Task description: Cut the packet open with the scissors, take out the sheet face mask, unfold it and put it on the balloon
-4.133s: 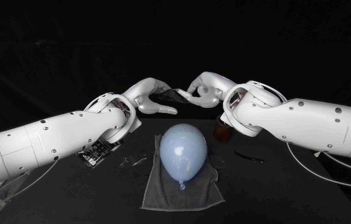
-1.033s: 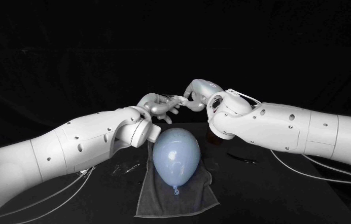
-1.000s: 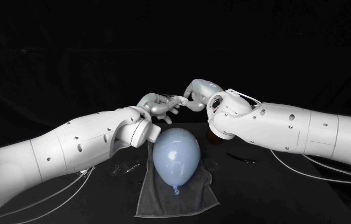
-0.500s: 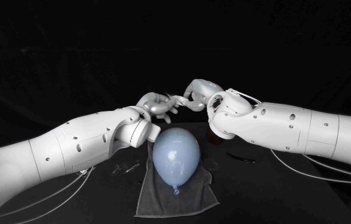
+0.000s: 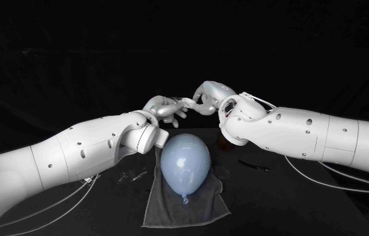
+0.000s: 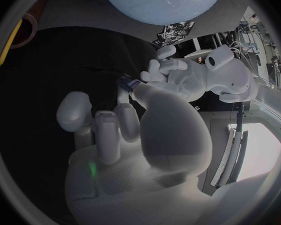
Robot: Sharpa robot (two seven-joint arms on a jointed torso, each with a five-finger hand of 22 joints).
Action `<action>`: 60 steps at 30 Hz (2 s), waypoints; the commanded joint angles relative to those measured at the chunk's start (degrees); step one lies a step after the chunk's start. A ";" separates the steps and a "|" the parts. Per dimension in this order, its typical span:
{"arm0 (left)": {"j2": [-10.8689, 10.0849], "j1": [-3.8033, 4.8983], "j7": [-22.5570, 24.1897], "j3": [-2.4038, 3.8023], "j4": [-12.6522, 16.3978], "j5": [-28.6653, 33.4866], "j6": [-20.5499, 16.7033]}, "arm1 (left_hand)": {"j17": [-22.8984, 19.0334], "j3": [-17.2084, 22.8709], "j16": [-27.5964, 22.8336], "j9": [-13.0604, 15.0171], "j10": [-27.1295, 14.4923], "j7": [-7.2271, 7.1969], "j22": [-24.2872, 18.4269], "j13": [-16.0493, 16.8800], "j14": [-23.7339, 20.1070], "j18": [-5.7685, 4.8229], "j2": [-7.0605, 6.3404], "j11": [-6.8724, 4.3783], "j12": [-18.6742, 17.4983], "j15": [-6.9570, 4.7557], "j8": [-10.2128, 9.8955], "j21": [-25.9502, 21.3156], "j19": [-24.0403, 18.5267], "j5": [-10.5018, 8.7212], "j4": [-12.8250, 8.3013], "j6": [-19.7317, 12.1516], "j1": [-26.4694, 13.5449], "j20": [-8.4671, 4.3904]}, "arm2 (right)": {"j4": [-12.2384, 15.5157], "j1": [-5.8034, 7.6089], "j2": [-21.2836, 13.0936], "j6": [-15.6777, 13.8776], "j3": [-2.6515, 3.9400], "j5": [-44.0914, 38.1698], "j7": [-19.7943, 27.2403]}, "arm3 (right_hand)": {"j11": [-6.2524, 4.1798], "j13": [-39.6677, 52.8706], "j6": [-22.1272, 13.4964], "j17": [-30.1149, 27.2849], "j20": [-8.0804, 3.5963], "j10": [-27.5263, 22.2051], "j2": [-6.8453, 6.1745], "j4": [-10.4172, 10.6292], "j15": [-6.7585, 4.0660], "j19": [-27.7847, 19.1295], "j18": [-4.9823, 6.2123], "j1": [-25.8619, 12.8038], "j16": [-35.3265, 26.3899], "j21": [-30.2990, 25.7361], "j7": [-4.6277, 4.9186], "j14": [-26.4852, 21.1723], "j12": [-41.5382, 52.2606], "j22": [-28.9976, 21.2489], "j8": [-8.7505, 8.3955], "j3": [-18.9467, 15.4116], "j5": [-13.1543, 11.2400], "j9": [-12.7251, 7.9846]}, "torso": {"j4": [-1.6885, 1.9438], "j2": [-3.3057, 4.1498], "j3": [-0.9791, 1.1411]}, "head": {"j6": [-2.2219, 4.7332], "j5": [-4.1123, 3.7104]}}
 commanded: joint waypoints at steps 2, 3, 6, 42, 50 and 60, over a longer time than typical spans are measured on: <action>0.14 0.11 1.09 0.08 0.22 0.42 -0.21 | 0.20 5.91 0.34 0.21 0.67 -0.11 0.27 0.14 0.24 0.89 0.04 -0.07 0.43 -0.26 0.35 0.55 -0.60 0.23 -5.97 0.54 -1.13 -0.12 | -0.59 0.08 0.45 -0.90 0.05 -1.37 1.26 | 0.46 4.07 -0.63 4.83 0.26 0.37 -1.22 0.61 0.59 -0.76 0.72 -0.43 -0.49 -0.95 0.17 3.86 -1.27 -0.72 -0.59 -0.58 -0.10 -0.62 | 0.02 0.00 -0.04 | -0.08 -0.05; 0.14 0.11 1.11 0.08 0.25 0.42 -0.18 | 0.20 5.91 0.34 0.21 0.67 -0.11 0.27 0.14 0.24 0.89 0.04 -0.07 0.43 -0.26 0.35 0.55 -0.60 0.23 -5.97 0.54 -1.13 -0.12 | -0.74 0.08 0.56 -0.73 0.05 -1.41 1.25 | 0.61 3.78 -0.80 4.58 0.38 0.16 -1.54 1.00 0.71 -0.96 0.79 -0.81 -0.61 -1.34 0.33 3.80 -1.80 -1.01 -0.81 -0.89 -0.09 -0.76 | 0.01 0.02 -0.05 | -0.10 -0.02; 0.15 0.11 1.21 0.08 0.42 0.42 -0.04 | 0.34 6.61 0.41 0.36 0.87 -0.18 0.51 0.22 0.28 0.89 0.19 -0.13 0.50 -0.31 0.47 0.95 -0.81 0.24 -6.91 0.73 -2.19 -0.15 | -1.28 0.08 1.03 -0.21 0.04 -1.49 1.25 | 0.86 3.26 -0.94 4.24 0.63 -0.23 -2.29 1.94 0.94 -1.24 0.90 -1.60 -0.80 -2.00 0.59 3.72 -2.74 -1.44 -1.18 -1.81 0.02 -1.03 | 0.02 0.07 -0.08 | -0.08 0.01; -0.15 0.20 1.56 0.09 1.31 -1.48 0.12 | 0.42 8.01 0.46 0.61 1.05 -0.25 1.06 0.32 0.25 0.89 0.80 -0.21 0.54 -0.41 0.58 1.86 -1.20 0.22 -8.60 0.95 -3.52 -0.26 | -2.66 0.03 2.22 4.53 -0.13 -1.97 1.50 | -0.31 4.52 2.56 7.23 0.11 0.68 -2.68 -3.65 0.08 0.85 0.43 5.79 0.06 -0.63 -0.80 4.42 -0.60 1.22 -0.90 -0.08 4.46 -1.70 | 0.03 0.03 0.04 | -0.44 -0.32; -0.15 0.22 1.00 0.09 1.33 -2.02 0.41 | 0.56 8.14 0.55 0.64 1.06 -0.25 1.12 0.34 0.29 0.89 0.84 -0.21 0.55 -0.41 0.60 1.96 -1.24 0.23 -8.75 0.97 -3.61 -0.27 | -2.36 0.00 1.90 0.72 -0.14 -1.64 2.08 | -0.76 5.69 2.97 9.56 -0.57 1.96 1.50 -4.47 -0.43 2.62 -0.12 5.95 0.93 1.68 -1.13 4.91 1.49 3.74 0.99 5.74 5.98 -0.27 | -0.01 -0.01 0.03 | -0.44 -0.35; -0.29 0.29 0.42 0.09 1.16 -2.38 0.40 | 0.75 8.45 0.67 0.72 1.11 -0.24 1.28 0.39 0.36 0.90 0.83 -0.22 0.60 -0.42 0.64 2.23 -1.32 0.24 -9.14 1.02 -3.85 -0.29 | -1.02 0.00 0.78 -0.77 -0.14 -1.37 2.84 | 0.06 4.30 0.45 6.84 -0.13 0.91 1.92 -5.39 0.18 1.60 0.25 1.89 -0.18 -0.09 -0.11 4.29 -1.49 3.03 1.01 12.37 14.59 0.44 | -0.02 0.01 0.04 | -0.43 -0.29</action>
